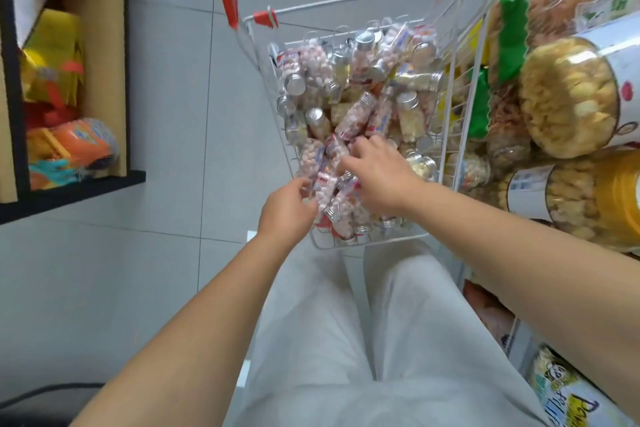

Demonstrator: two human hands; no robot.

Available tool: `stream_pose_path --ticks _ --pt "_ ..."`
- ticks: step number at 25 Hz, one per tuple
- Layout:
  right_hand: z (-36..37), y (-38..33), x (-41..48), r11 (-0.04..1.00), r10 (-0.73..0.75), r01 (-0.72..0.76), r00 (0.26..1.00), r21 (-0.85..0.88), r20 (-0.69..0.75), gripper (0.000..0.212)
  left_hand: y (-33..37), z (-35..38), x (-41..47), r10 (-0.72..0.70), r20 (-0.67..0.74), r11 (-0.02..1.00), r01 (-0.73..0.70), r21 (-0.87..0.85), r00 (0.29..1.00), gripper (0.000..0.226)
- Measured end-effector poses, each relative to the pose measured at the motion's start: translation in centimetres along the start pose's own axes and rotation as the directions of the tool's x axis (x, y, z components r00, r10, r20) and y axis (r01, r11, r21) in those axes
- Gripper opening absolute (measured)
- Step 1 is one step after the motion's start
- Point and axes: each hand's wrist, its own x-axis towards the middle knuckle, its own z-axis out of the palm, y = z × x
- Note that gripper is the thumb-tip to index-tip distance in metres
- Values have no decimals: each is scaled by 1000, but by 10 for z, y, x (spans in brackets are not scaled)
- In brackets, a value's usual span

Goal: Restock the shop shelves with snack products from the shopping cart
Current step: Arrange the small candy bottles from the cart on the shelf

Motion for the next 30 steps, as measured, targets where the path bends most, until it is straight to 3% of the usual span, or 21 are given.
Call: stream_pose_path --ticks 2,5,8,11,12,14,16,22,27,30 --pt "13 -8 -7 987 -129 131 991 -90 21 46 3 9 0 110 11 957 -109 268 994 36" --pt "25 -10 -3 972 -183 184 983 -146 21 38 9 18 9 117 35 905 -121 407 992 54" --pt "20 -6 -4 983 -176 174 984 -60 -25 39 6 16 16 108 61 942 -122 312 992 64" --pt "-3 12 -4 971 83 -47 985 233 -149 39 2 8 10 125 18 969 -126 212 992 62" --pt "-12 18 0 968 136 -87 971 237 -197 39 3 8 8 146 -28 967 -136 213 989 54" --pt "-25 30 13 989 128 -109 969 98 -210 42 11 8 5 180 -105 966 -156 208 978 39" --pt "-33 35 30 995 101 -103 987 -4 -125 46 20 11 7 203 -173 957 -157 244 964 34" --pt "-43 27 57 989 149 -149 989 3 -6 64 33 14 21 108 -161 873 -17 487 981 51" --pt "-46 24 72 980 197 -197 980 -41 6 92 40 12 27 50 -88 954 -21 299 995 56" --pt "-46 22 74 965 222 -211 974 -158 53 84 39 15 26 56 -113 972 -28 235 992 64"
